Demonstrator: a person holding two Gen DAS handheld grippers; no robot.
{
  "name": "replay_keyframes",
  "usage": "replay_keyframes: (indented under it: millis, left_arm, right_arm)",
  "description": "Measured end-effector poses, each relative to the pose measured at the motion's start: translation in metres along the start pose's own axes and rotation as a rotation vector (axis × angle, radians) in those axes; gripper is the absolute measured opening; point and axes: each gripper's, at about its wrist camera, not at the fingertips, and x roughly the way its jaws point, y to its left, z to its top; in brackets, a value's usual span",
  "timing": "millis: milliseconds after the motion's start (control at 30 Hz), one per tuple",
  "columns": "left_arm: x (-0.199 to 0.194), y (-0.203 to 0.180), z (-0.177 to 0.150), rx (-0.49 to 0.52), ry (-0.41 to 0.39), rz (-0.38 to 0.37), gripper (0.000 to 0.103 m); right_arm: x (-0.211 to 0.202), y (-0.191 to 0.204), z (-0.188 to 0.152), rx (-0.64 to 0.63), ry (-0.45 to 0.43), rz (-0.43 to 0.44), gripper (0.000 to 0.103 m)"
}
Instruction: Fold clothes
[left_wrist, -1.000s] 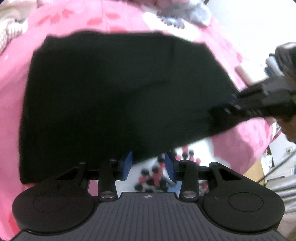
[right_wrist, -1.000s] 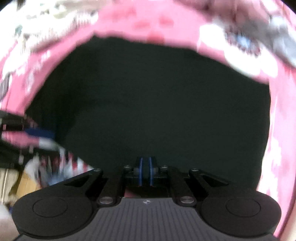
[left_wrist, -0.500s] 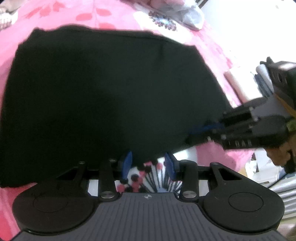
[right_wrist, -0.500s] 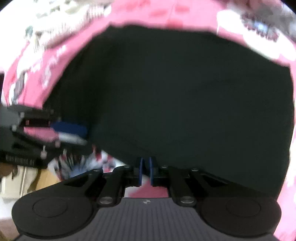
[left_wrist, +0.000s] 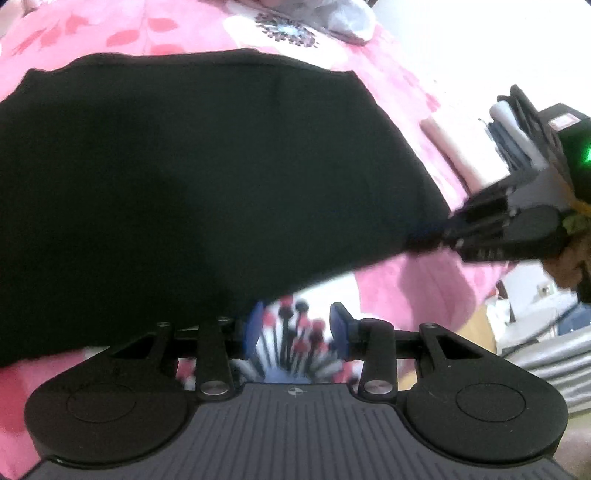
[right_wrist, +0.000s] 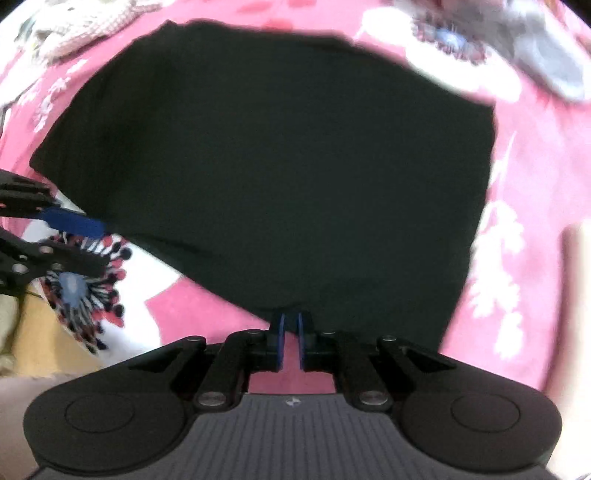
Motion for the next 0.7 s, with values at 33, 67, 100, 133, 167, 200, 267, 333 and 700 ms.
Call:
replay_keyframes:
  millis: [33, 67, 100, 133, 167, 200, 267, 333, 700]
  left_arm:
    - [-0.004, 0.0, 0.006, 0.007, -0.018, 0.002, 0.039]
    - [-0.006, 0.001, 0.014, 0.014, -0.043, 0.001, 0.039]
    - [-0.005, 0.002, 0.023, 0.019, -0.063, 0.001, 0.039]
    - [0.0, 0.004, 0.033, 0.019, -0.077, 0.003, 0.04]
    - [0.007, 0.006, 0.042, 0.019, -0.083, 0.006, 0.04]
    - [0.016, 0.007, 0.048, 0.017, -0.074, 0.011, 0.04]
    - [0.032, 0.011, 0.048, -0.008, -0.037, 0.028, 0.04]
    - [0.032, 0.018, 0.033, -0.061, -0.028, 0.023, 0.04]
    - [-0.064, 0.074, -0.025, -0.482, -0.092, 0.165, 0.041]
  right_arm:
    - [-0.007, -0.002, 0.008, -0.023, -0.05, -0.017, 0.006]
    - [-0.003, -0.007, 0.022, -0.023, -0.085, -0.024, 0.006]
    - [0.0, -0.013, 0.037, -0.02, -0.12, -0.031, 0.006]
    - [0.004, -0.018, 0.052, -0.018, -0.155, -0.038, 0.006]
    - [0.008, -0.024, 0.066, -0.015, -0.19, -0.044, 0.006]
    - [0.016, -0.033, 0.066, 0.015, -0.172, -0.066, 0.006]
    - [0.032, -0.052, 0.063, 0.08, -0.13, -0.111, 0.006]
    - [0.025, -0.067, 0.032, 0.168, -0.102, -0.125, 0.006]
    - [-0.031, -0.008, 0.062, 0.143, -0.205, 0.008, 0.007]
